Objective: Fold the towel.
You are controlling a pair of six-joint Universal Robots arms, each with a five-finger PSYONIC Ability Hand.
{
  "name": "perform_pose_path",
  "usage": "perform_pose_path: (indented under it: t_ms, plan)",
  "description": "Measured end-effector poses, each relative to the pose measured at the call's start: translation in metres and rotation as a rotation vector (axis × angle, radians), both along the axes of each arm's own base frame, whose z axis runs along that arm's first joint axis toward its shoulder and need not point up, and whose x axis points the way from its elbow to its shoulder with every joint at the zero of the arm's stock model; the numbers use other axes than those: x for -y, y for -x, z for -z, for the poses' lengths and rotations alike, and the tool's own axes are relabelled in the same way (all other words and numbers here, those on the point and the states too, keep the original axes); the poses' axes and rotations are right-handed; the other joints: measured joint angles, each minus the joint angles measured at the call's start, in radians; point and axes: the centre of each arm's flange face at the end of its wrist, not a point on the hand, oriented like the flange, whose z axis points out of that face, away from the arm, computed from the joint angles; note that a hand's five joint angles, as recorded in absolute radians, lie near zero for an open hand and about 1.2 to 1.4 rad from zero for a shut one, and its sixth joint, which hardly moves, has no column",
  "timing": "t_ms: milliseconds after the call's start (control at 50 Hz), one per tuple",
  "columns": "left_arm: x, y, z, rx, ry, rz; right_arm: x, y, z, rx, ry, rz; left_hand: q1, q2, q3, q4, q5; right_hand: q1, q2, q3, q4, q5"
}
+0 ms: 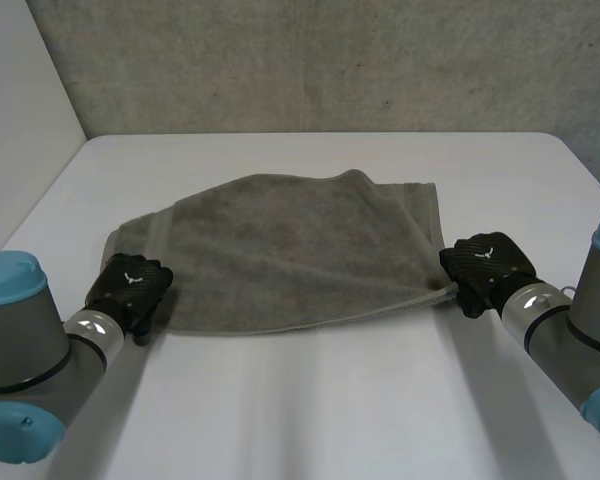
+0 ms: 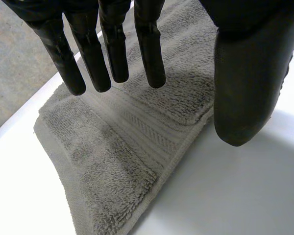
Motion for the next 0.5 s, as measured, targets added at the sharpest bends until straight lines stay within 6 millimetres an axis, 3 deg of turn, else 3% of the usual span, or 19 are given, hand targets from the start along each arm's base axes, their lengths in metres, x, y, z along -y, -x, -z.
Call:
perform_pose_path:
  t_ms: [260,400,500]
  plan:
    - [0.011,0.002,0.011,0.000,-0.004,-0.003,-0.001,0.000,0.001,-0.001,-0.004,0.000,0.030,0.032,0.026,0.025,0.021,0.000,0.000,0.000,0.000,0.000]
    - [0.013,0.003,0.011,-0.002,-0.001,-0.004,-0.001,0.000,0.001,-0.001,-0.003,0.002,0.448,0.474,0.463,0.469,0.316,0.000,0.000,0.000,0.000,0.000]
    - [0.016,0.002,0.007,-0.008,0.012,-0.008,0.000,0.001,0.001,-0.001,0.001,0.004,0.512,0.529,0.523,0.532,0.332,0.000,0.000,0.000,0.000,0.000]
